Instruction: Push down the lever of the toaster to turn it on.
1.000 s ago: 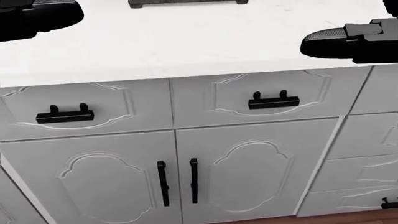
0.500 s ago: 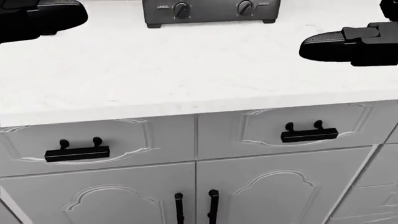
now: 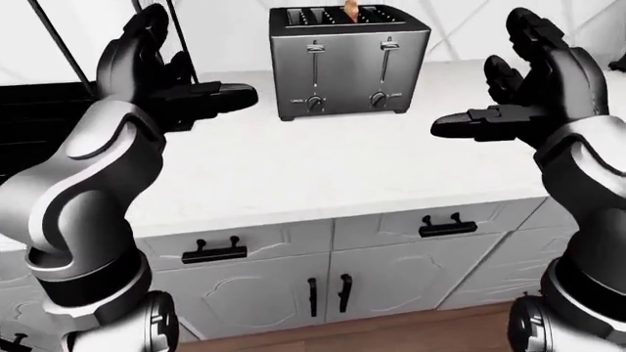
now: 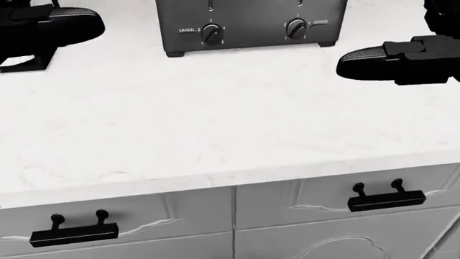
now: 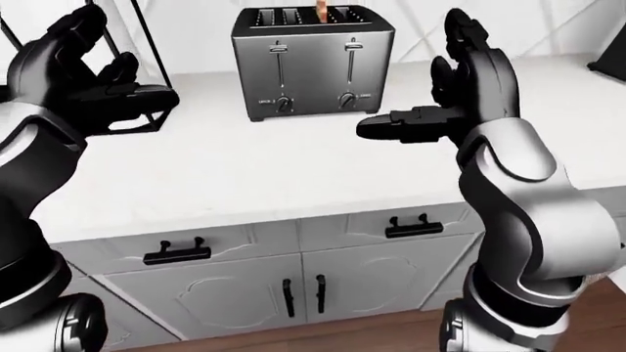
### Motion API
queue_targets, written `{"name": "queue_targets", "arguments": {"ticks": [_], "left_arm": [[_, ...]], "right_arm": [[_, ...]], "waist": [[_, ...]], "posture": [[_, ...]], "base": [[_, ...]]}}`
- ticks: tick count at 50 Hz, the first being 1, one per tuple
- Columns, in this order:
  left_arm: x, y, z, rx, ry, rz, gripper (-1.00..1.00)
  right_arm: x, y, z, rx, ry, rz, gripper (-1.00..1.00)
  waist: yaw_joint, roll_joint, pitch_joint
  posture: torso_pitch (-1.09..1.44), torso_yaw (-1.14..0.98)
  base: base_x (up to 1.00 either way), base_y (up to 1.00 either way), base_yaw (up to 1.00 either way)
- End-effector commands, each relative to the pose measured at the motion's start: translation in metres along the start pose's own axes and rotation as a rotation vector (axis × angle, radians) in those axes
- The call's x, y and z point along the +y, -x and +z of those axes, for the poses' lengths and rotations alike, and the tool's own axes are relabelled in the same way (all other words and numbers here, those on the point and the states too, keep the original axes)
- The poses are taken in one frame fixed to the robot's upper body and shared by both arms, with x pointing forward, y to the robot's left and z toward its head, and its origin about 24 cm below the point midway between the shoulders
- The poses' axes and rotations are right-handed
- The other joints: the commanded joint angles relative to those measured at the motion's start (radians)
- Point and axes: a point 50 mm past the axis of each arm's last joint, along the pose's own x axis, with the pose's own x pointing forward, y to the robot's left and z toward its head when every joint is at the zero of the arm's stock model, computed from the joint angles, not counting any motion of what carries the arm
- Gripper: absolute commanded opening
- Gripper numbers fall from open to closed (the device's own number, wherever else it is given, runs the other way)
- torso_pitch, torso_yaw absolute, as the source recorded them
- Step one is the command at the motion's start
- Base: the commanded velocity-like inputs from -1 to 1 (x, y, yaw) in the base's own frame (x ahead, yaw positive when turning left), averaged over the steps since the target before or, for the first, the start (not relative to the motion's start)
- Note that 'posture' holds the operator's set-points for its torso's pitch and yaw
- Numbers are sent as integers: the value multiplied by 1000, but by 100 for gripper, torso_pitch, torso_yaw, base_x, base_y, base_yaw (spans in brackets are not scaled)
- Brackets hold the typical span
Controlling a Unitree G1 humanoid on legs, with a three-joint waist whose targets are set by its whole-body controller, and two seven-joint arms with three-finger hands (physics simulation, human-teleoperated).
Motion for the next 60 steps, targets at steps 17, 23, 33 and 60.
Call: {"name": "queue_targets", "arguments": {"ticks": [17, 23, 33, 60], "left_arm": [[-8, 5, 20, -104, 4, -40, 100], [-6, 4, 21, -109, 7, -32, 100], [-7, 4, 20, -110, 6, -35, 100], [-9, 6, 23, -111, 7, -42, 100]], "right_arm": [[-7, 3, 17, -111, -9, -38, 100], [-6, 3, 18, -116, -14, -34, 100], [-5, 4, 18, -113, -10, -31, 100], [-5, 3, 18, -114, -10, -38, 100]], "waist": [[-4, -89, 7], [-17, -48, -12], [-8, -65, -25], [12, -132, 8]], "posture": [[0, 0], [0, 0], [0, 0], [0, 0]], "base": [[10, 0, 0], [0, 0, 0], [0, 0, 0], [5, -10, 0]]}}
